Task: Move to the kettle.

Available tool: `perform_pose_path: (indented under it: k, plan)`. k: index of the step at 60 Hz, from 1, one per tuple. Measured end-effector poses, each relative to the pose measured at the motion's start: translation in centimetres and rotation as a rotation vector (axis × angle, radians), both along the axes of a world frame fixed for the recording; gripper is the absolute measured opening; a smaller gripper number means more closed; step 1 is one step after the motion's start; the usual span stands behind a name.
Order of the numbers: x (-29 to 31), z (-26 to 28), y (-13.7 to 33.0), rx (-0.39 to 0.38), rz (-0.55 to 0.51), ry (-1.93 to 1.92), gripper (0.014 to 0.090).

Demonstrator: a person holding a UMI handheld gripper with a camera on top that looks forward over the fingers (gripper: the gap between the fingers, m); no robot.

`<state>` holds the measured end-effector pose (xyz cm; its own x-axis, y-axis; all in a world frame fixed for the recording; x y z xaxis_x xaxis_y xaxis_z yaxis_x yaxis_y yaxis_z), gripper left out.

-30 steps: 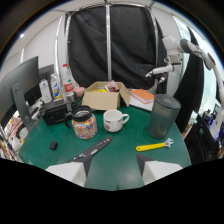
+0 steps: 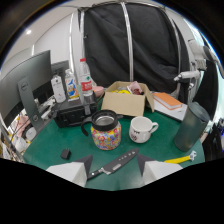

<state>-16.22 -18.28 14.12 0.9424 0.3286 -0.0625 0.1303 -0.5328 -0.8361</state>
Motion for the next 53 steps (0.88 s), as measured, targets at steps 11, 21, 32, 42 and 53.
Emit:
perform_pose_path:
  k: [11,21,32,42,53]
  plan:
    - [-3.1,-1.4,2.4,-0.018,0.004,0.018,0.0847]
    - [-4.9,-3.4,4.0,-0.066,-0.035,0.024,0.0847]
    - [-5.4,-4.5,5.5,-0.072,-0.067,0.022,0.0845]
    - [-5.7,-4.8,5.8,-0.088,-0.071,0.030,0.0846]
    - [-6.1,-4.9,5.6,-0.095,-0.064,0.038,0.0844]
